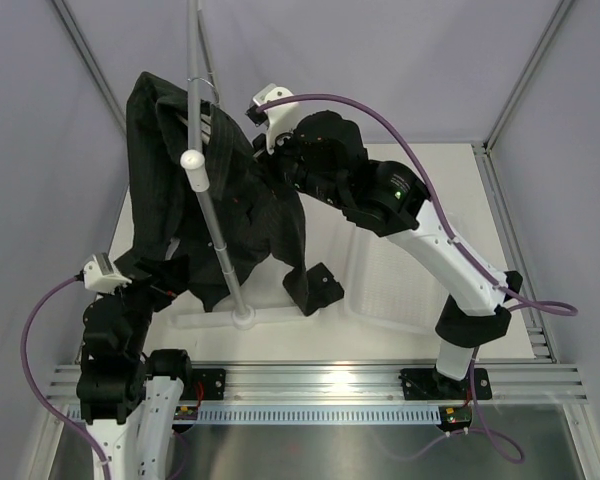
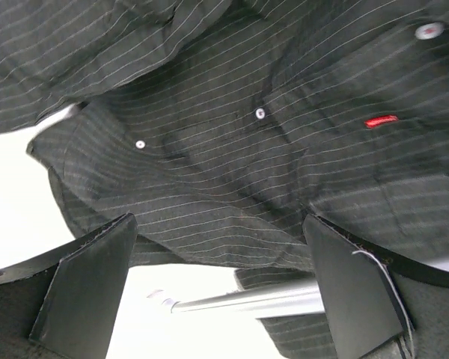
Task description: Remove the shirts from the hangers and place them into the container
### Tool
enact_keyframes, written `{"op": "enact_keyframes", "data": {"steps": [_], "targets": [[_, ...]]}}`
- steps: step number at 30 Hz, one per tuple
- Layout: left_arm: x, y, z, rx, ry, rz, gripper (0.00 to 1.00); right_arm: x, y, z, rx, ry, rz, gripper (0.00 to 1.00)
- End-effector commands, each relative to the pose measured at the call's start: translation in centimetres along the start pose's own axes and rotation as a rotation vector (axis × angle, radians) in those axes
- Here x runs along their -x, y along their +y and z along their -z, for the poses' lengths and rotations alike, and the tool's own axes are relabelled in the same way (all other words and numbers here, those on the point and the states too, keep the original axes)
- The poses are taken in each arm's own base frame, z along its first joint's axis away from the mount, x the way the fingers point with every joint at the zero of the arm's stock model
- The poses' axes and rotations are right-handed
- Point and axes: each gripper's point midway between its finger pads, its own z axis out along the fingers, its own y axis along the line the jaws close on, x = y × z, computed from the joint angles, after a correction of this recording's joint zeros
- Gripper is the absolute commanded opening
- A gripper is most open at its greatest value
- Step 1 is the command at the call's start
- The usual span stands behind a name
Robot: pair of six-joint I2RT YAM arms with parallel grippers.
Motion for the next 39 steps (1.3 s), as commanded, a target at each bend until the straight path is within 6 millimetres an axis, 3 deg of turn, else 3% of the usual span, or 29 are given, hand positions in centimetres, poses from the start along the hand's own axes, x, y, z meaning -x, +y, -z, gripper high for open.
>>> {"op": "enact_keyframes", "data": {"steps": [1,6,14,17,23,32,39], "targets": [[2.2,-4.7,2.5,-0.207,-0.043,-0.046,0.99,6.7,-3.8,4.5,-0.116,-0.218,-0.057,0.00],[3.7,-5.8,4.3,-0.227,-0.081,-0.053,0.99,6.0,-4.2,4.5,-0.111,-0.192,-0.068,0.00],[3.1,-5.8,4.3,-0.247,-0.078,-0.029,0.99,3.0,-4.1,1.8,-0.087,-0.099,-0.075,0.00],[2.8,-5.9,4.0,-0.263,-0.065,-0.030,0.98,2.0,-4.9,1.2,-0.130,-0.069,-0.072,0.00],[2.3,-8.4,4.7,-0.398,-0.021,-0.038,0.97,-0.5,-7.4,0.4,-0.209,-0.014,-0.137,0.00],[1.5,-13.0,6.9,-0.674,0.064,-0.024,0.95,-4.0,-12.4,3.7,-0.360,0.021,-0.223,0.00],[0.9,-14.2,7.8,-0.773,0.101,-0.020,0.94,-5.9,-13.0,7.8,-0.390,0.028,-0.245,0.00]]}}
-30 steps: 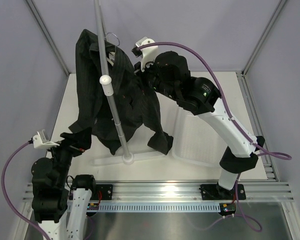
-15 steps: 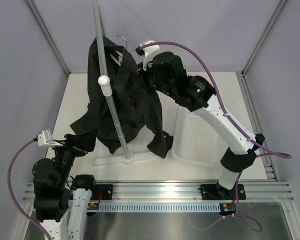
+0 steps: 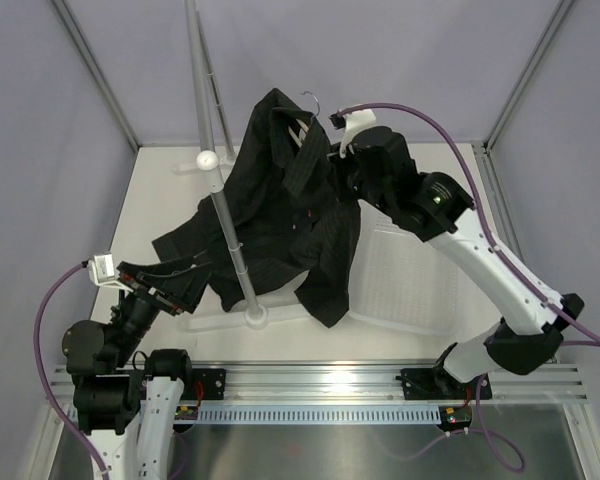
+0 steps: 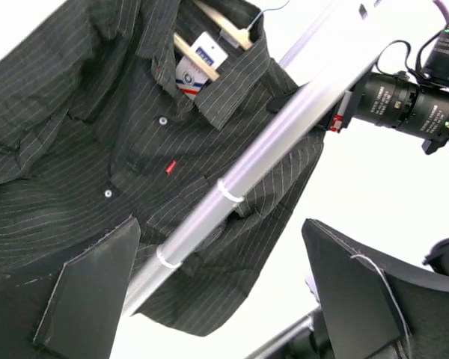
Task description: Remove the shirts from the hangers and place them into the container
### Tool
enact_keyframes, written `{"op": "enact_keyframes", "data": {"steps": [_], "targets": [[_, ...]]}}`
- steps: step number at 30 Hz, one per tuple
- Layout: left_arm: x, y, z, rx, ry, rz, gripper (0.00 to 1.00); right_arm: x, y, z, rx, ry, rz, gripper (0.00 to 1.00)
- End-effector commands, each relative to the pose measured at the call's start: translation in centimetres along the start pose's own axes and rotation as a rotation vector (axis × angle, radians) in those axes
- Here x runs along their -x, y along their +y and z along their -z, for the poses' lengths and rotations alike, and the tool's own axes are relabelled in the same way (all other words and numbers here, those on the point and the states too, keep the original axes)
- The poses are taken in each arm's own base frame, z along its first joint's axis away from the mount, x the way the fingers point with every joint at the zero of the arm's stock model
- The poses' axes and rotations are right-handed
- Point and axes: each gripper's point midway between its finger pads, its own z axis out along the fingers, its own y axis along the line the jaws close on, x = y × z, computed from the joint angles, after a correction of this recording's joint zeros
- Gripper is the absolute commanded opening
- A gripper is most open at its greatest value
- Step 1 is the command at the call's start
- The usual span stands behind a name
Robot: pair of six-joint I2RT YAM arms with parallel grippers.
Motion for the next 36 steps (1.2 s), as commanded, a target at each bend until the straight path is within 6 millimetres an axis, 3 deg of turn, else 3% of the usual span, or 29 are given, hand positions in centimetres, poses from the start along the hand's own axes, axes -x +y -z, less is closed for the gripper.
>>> {"op": "enact_keyframes", "data": {"steps": [1,5,7,10,11,12,23,30,36], "targets": [[-0.6,-2.4,0.0,-0.148,0.042,0.003,0.92,3.8,-1.4,4.2,-0.015,-0.169,-0.085,0.00],[-1.4,-3.1,-0.1,-0.217,0.082,0.055,0.74,2.9,-2.6,6.1,-0.036,-0.179,-0.090,0.00],[-1.6,-3.1,-0.1,-0.226,0.085,0.059,0.60,2.3,-3.3,7.2,-0.053,-0.179,-0.090,0.00],[-1.5,-3.4,0.0,-0.239,0.085,0.064,0.29,1.7,-4.4,8.7,-0.087,-0.178,-0.100,0.00],[-1.4,-3.6,0.0,-0.243,0.083,0.067,0.08,1.6,-4.8,9.1,-0.102,-0.181,-0.107,0.00],[-1.4,-3.7,0.1,-0.245,0.083,0.070,0.00,1.3,-5.2,9.8,-0.106,-0.184,-0.112,0.00],[-1.2,-5.3,-1.3,-0.401,0.149,0.155,0.00,0.5,-7.1,13.5,-0.138,-0.222,-0.148,0.00],[-0.2,-6.2,-1.9,-0.414,0.168,0.096,0.00,1.0,-6.8,13.5,-0.125,-0.226,-0.142,0.00],[-1.5,-5.5,-2.6,-0.429,0.232,0.118,0.00,1.0,-5.9,12.6,-0.093,-0.218,-0.142,0.00]]}}
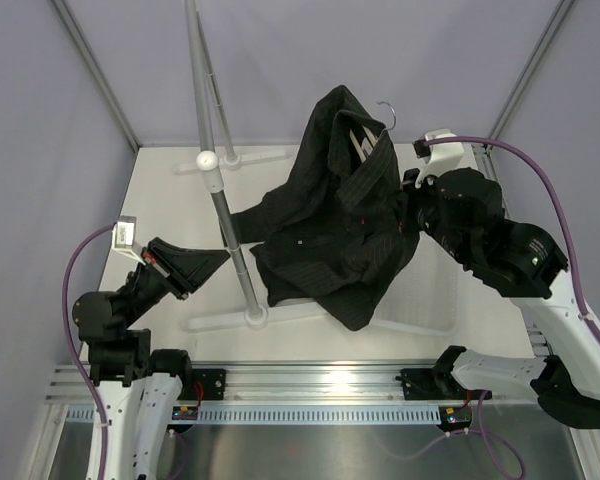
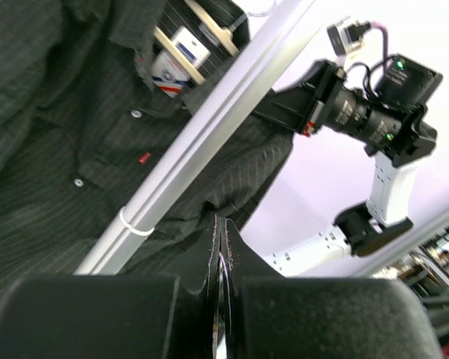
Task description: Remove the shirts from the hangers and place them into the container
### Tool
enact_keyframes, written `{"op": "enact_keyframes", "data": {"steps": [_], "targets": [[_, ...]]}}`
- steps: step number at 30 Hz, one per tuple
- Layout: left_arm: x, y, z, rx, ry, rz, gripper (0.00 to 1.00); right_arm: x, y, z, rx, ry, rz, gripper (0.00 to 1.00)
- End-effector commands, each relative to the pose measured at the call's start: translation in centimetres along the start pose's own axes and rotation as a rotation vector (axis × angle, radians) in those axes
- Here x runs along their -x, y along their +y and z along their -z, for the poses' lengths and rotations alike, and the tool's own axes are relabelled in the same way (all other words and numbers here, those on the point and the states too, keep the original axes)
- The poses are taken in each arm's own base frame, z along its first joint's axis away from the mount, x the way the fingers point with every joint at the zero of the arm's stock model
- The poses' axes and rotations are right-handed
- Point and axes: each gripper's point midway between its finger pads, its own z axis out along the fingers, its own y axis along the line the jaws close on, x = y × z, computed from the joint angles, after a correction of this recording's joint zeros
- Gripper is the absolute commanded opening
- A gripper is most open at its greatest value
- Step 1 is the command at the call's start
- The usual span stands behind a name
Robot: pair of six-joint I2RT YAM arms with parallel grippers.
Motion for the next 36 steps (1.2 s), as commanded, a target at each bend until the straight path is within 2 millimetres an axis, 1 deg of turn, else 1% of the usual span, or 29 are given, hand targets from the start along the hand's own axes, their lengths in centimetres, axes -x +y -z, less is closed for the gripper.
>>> {"op": "enact_keyframes", "data": {"steps": [1,3,6,7,9,10,12,13,14,15,16,17,18,20,21,22,24,25,26,27,28,29,30,31,32,34,36], "targets": [[-0.7,-0.9,-0.2,-0.065,0.055,-0.042,0.00,2.6,0.9,0.0,0.037,-0.090,-0.054,0.00],[-0.9,-1.0,0.1,-0.059,0.046,-0.053,0.00,2.3,1.5,-0.6,0.057,-0.076,-0.064,0.00],[-0.9,-1.2,0.4,-0.033,0.036,-0.071,0.00,1.2,2.5,-1.4,0.087,-0.038,-0.086,0.00],[-1.2,-1.4,0.6,-0.041,0.052,-0.082,0.00,0.1,3.3,-1.9,0.119,-0.005,-0.089,0.00],[-1.4,-1.7,0.9,-0.043,0.068,-0.092,0.00,-0.7,4.5,-2.1,0.174,0.012,-0.125,0.00],[-1.8,-1.4,1.2,-0.021,0.074,-0.092,0.00,-2.3,5.6,-2.6,0.228,0.061,-0.129,0.00],[-2.0,-1.1,1.6,0.015,0.068,-0.105,0.00,-3.6,7.1,-3.0,0.294,0.097,-0.160,0.00],[-1.7,-0.1,1.9,0.094,0.045,-0.115,0.00,-5.5,8.2,-3.4,0.344,0.153,-0.164,0.00],[-1.6,0.0,2.5,0.134,0.019,-0.133,0.00,-6.2,9.4,-3.8,0.379,0.172,-0.164,0.00],[-1.2,0.5,2.9,0.184,-0.010,-0.146,0.00,-6.9,10.2,-4.0,0.403,0.192,-0.167,0.00],[-0.2,1.1,3.4,0.250,-0.066,-0.182,0.00,-7.9,11.1,-4.3,0.425,0.217,-0.163,0.00],[-0.6,1.9,4.0,0.297,-0.068,-0.171,0.00,-8.6,12.2,-4.8,0.451,0.243,-0.153,0.00],[-0.1,2.8,4.3,0.351,-0.094,-0.179,0.00,-9.1,13.5,-4.5,0.482,0.259,-0.143,0.00],[-0.7,3.7,4.6,0.386,-0.072,-0.163,0.00,-9.5,14.6,-4.9,0.487,0.273,-0.135,0.00],[-0.9,3.9,4.5,0.387,-0.057,-0.156,0.00,-9.4,15.0,-4.8,0.492,0.272,-0.140,0.00],[-1.6,3.7,4.2,0.354,-0.020,-0.145,0.00,-9.3,15.3,-4.9,0.480,0.263,-0.138,0.00],[-2.3,3.6,3.4,0.293,0.019,-0.128,0.00,-9.1,15.8,-5.0,0.492,0.255,-0.138,0.00],[-3.4,2.4,3.0,0.205,0.074,-0.079,0.00,-9.2,15.9,-5.1,0.492,0.258,-0.136,0.00],[-2.7,0.8,2.3,0.097,0.056,-0.123,0.00,-9.5,16.0,-5.4,0.490,0.268,-0.132,0.00],[-3.9,1.5,1.9,0.064,0.093,-0.010,0.00,-9.6,16.2,-5.5,0.497,0.271,-0.127,0.00],[-4.6,0.8,1.9,-0.005,0.132,0.005,0.00,-10.0,16.6,-5.9,0.499,0.285,-0.122,0.00],[-4.3,0.0,1.6,-0.071,0.122,-0.033,0.00,-9.8,16.9,-6.4,0.504,0.273,-0.128,0.00],[-4.9,0.7,1.6,-0.077,0.143,0.020,0.00,-10.1,17.8,-6.1,0.554,0.290,-0.131,0.00],[-5.4,1.0,1.4,-0.092,0.179,0.044,0.00,-10.4,18.4,-6.6,0.568,0.299,-0.134,0.00],[-5.5,0.9,1.3,-0.115,0.189,0.037,0.00,-10.6,18.9,-6.9,0.577,0.308,-0.135,0.00],[-6.1,1.6,1.2,-0.119,0.224,0.072,0.00,-11.0,19.6,-7.7,0.577,0.325,-0.126,0.00],[-6.4,1.9,1.2,-0.116,0.235,0.061,0.00,-11.2,20.2,-8.0,0.583,0.331,-0.117,0.00]]}}
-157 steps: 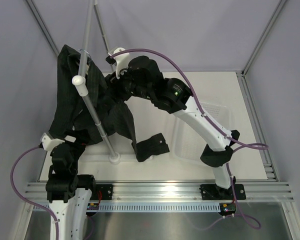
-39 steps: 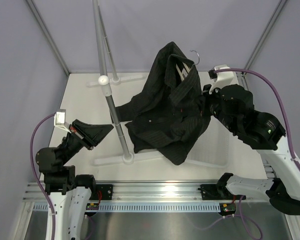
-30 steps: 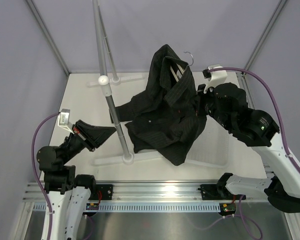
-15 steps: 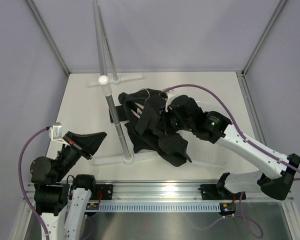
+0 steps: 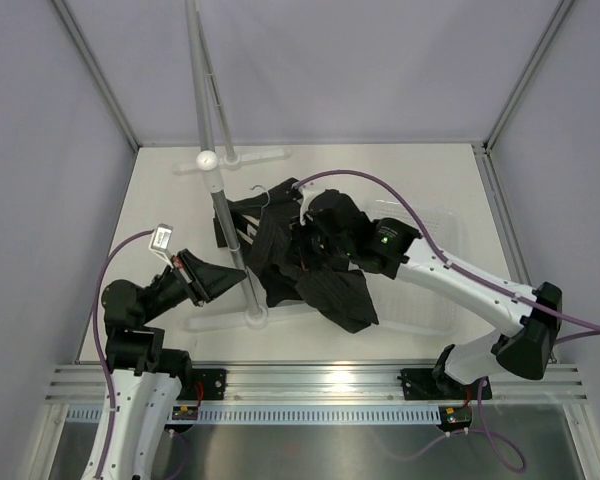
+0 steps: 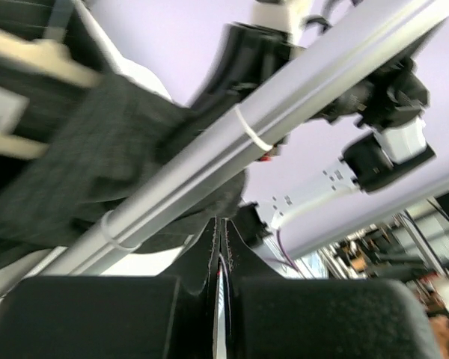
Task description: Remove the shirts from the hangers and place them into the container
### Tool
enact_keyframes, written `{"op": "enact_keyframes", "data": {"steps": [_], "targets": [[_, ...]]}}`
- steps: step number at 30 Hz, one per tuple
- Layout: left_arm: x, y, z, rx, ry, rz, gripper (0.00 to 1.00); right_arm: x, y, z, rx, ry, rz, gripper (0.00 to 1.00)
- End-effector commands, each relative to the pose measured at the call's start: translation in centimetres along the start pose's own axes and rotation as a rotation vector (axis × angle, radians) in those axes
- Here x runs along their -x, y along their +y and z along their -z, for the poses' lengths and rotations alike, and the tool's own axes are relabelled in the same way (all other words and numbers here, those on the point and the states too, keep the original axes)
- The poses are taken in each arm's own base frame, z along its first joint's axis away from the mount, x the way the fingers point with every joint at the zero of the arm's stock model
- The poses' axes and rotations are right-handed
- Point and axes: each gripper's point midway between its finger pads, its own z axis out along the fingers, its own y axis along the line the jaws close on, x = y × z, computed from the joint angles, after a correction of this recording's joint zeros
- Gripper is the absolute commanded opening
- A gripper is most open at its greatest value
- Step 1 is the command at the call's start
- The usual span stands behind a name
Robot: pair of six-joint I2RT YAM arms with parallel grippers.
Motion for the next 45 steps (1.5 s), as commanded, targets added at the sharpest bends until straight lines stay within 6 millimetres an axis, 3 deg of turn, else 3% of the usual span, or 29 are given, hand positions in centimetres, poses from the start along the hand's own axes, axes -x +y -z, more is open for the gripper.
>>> {"op": "enact_keyframes", "data": {"steps": [1,11,15,21,29,45], "targets": [[-0.5,-3.5,0.4,-0.141,0.064,-0.098,0.00,3.2,3.3,-0.5,0.110,-0.084,0.011,0.00],[0.5,-0.7,-0.7,-0.033,0.011,-0.066,0.00,3.8,3.9,-2.0,0.116,-0.094,-0.006,0.00],[0.2,1.5,-1.8,0.000,0.013,-0.022,0.00,4.9,4.0,-1.9,0.099,-0.116,-0.019,0.00],[-0.1,3.2,-3.4,0.051,0.002,-0.026,0.00,5.6,3.0,-1.6,0.026,-0.143,-0.023,0.00],[1.6,5.8,-2.5,0.249,-0.114,-0.042,0.00,5.6,0.0,0.7,-0.122,-0.177,-0.009,0.00],[3.9,9.0,-0.2,0.482,-0.284,-0.030,0.00,6.3,-0.7,6.3,-0.147,-0.240,0.017,0.00]]}}
